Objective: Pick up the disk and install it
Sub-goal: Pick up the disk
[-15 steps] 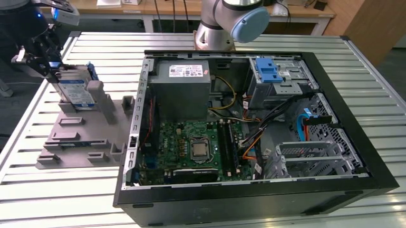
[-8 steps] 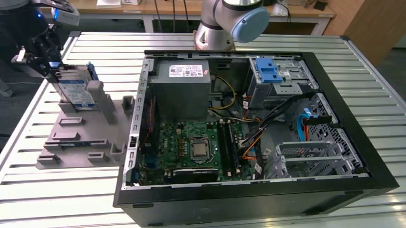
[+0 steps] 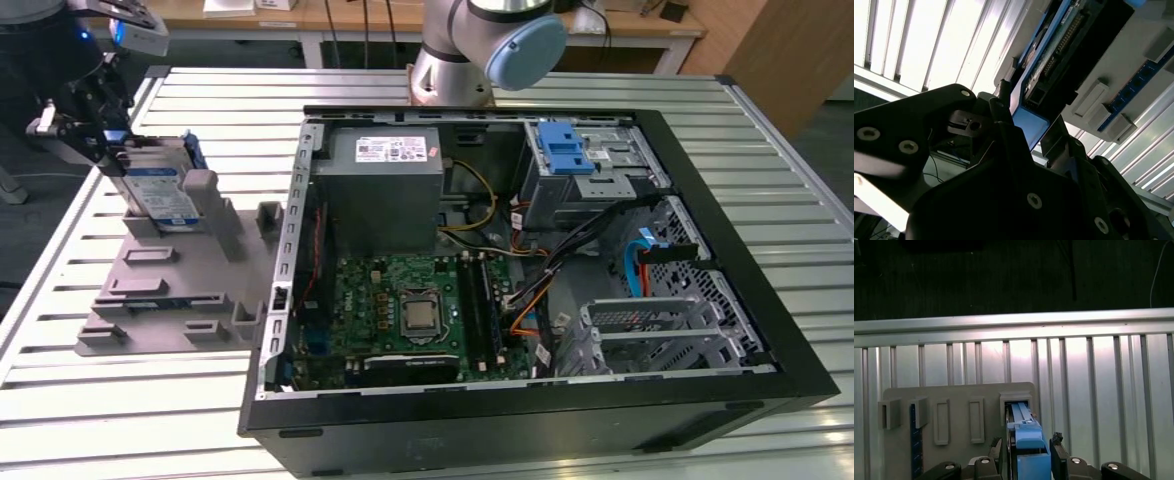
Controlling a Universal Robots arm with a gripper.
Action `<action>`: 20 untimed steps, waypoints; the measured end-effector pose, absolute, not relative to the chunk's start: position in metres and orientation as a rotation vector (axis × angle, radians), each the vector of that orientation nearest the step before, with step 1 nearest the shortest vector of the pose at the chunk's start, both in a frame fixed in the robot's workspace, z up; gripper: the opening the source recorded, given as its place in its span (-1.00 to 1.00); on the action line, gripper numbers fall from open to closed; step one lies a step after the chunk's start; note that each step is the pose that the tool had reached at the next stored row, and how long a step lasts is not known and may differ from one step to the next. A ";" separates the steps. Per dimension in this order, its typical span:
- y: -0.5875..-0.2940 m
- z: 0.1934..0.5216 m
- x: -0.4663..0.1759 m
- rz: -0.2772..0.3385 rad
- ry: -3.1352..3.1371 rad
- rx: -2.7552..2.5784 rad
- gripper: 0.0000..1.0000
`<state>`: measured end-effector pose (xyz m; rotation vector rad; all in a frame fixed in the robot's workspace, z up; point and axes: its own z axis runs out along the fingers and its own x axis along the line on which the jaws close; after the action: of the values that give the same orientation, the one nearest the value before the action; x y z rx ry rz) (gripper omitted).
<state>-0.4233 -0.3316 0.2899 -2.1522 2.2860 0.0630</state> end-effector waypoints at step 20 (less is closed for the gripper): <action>-0.332 0.288 -0.423 0.063 2.278 -2.161 -0.26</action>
<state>-0.4233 -0.3316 0.2880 -2.1610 2.2780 0.0630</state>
